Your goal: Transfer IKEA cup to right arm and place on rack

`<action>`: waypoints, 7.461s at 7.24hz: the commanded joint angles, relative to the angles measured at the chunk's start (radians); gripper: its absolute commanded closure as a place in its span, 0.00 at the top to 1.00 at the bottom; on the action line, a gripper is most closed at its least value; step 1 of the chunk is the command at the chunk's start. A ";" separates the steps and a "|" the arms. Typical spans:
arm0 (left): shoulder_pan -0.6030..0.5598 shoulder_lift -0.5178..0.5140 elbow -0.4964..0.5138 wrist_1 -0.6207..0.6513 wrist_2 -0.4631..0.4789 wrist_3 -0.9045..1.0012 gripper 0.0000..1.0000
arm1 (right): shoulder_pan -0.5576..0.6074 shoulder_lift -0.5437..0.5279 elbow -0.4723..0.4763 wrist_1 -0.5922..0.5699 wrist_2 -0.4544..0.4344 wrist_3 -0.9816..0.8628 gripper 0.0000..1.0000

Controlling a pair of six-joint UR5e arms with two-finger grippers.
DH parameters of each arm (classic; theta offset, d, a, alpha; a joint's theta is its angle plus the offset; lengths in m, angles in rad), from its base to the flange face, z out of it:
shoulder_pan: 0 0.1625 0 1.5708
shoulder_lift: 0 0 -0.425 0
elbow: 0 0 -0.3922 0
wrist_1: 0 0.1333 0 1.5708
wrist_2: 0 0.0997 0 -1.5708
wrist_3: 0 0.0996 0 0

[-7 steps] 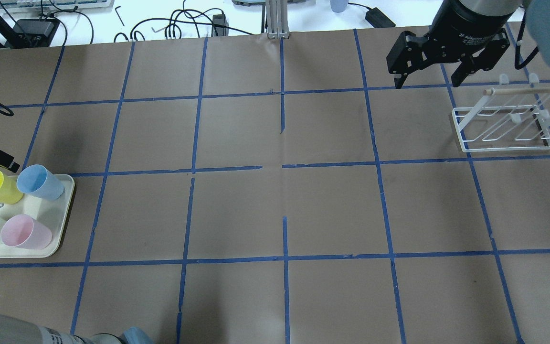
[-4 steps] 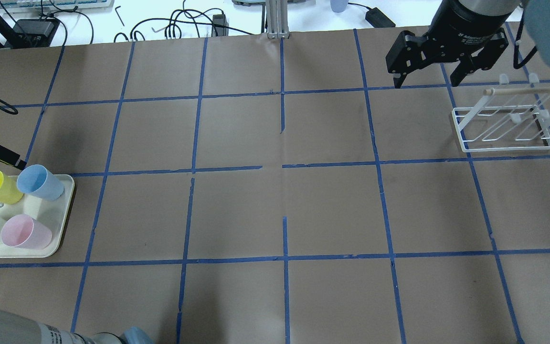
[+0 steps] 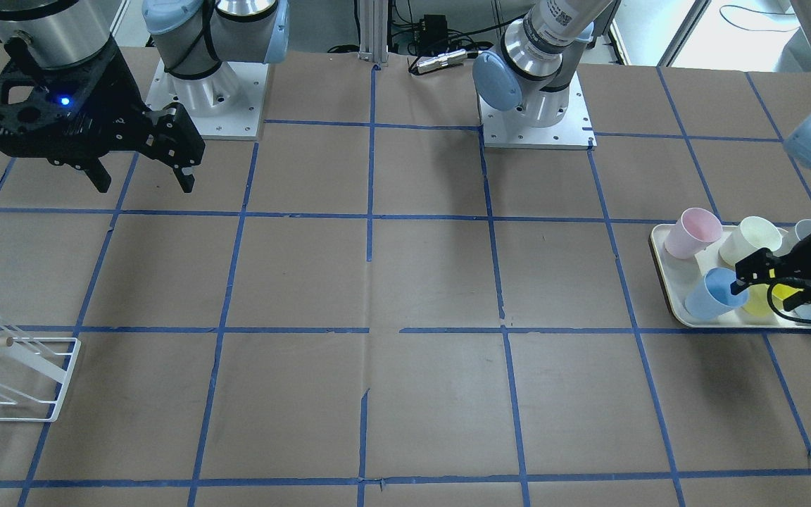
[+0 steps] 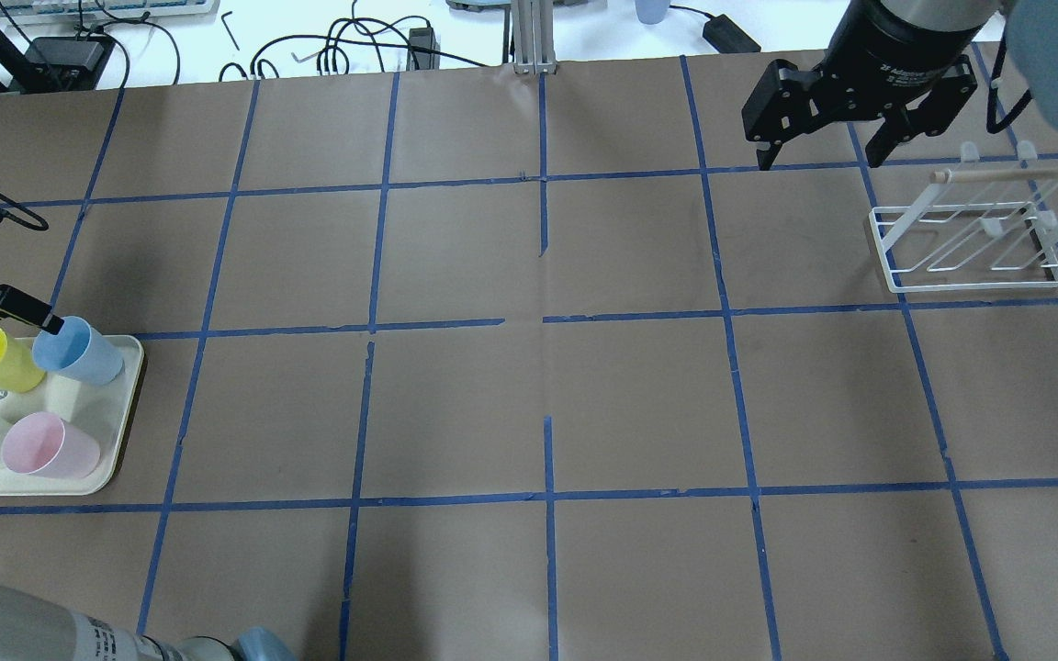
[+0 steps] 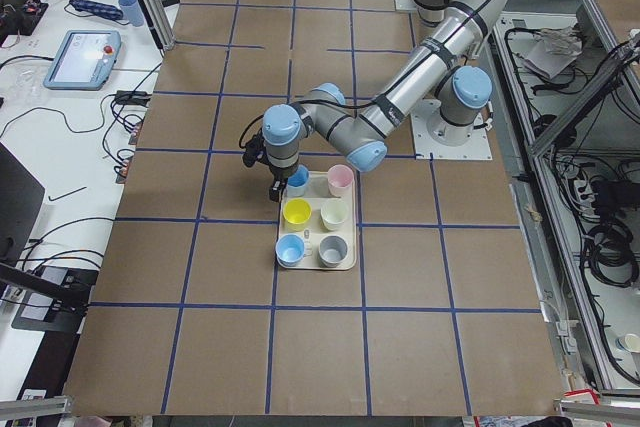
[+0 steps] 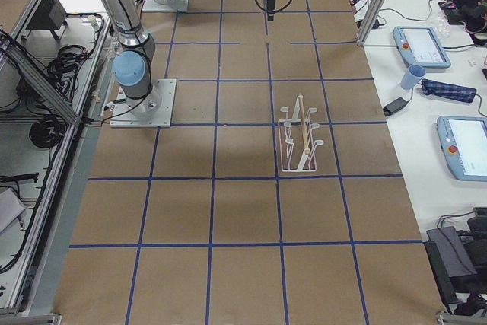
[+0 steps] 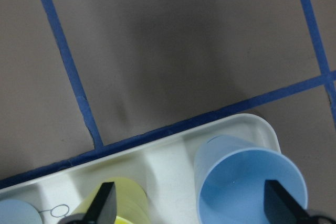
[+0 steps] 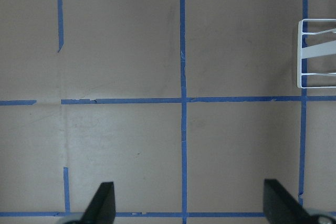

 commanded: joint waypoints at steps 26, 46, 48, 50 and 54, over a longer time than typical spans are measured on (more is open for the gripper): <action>-0.468 0.279 -0.199 -0.289 -1.074 -0.750 0.00 | -0.165 -0.006 -0.027 0.140 0.110 -0.132 1.00; -0.812 0.206 -0.224 -0.134 -1.575 -0.823 0.00 | -0.309 0.021 0.112 0.886 1.110 -0.518 1.00; -0.812 0.209 -0.224 -0.134 -1.572 -0.823 0.00 | -0.272 0.021 0.112 0.887 1.155 -0.516 1.00; -0.814 0.208 -0.226 -0.133 -1.569 -0.823 0.00 | -0.247 0.021 0.114 0.897 1.157 -0.518 1.00; -0.814 0.211 -0.224 -0.134 -1.565 -0.823 0.00 | -0.245 0.010 0.112 0.900 1.156 -0.522 0.63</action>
